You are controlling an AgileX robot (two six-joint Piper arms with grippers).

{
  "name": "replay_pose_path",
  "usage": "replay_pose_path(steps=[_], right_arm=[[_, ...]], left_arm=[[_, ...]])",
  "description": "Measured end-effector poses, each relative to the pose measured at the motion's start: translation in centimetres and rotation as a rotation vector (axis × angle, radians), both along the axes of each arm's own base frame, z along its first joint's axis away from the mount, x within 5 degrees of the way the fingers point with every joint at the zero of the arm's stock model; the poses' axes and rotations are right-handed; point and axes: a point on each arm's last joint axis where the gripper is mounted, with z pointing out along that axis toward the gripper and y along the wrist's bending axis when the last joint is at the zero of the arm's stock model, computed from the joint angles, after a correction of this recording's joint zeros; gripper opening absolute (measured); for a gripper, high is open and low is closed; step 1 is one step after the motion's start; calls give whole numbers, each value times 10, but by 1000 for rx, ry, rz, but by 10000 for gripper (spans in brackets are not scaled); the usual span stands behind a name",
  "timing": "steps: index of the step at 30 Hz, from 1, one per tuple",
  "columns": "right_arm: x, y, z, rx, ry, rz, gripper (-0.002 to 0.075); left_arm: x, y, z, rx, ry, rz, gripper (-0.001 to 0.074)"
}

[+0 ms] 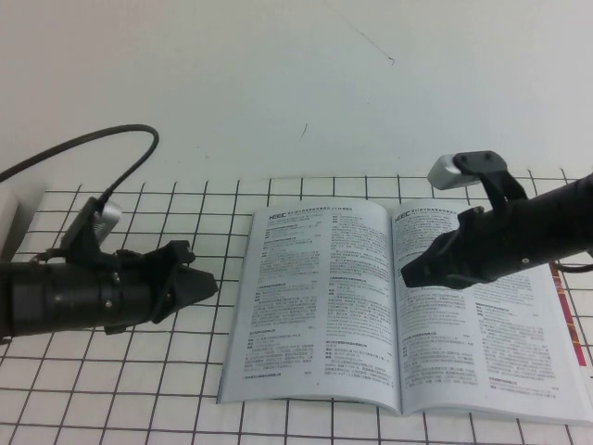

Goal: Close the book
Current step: 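Close the open booklet and leave it lying on the table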

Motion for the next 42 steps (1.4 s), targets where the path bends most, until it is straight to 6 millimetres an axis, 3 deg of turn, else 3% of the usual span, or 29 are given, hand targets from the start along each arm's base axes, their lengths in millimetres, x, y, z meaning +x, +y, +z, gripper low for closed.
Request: replay_pose_path(steps=[7, 13, 24, 30, 35, 42], right_arm=[[8, 3, -27, -68, 44, 58, -3], [7, -3, -47, -174, 97, 88, -3], [8, -5, -54, -200, 127, 78, -3], [9, -5, -54, -204, 123, 74, -3], [9, -5, -54, -204, 122, 74, -3], [9, -6, -58, -220, 126, 81, -3]], left_arm=[[16, -29, -36, 20, 41, -95, -4], [30, -36, -58, 29, 74, -163, -4], [42, -24, -63, 284, 85, -196, -4], [42, -26, -63, 299, 107, -195, -4], [41, -42, -59, 319, 76, -239, -4], [42, -91, -41, 322, -25, -373, -4]])
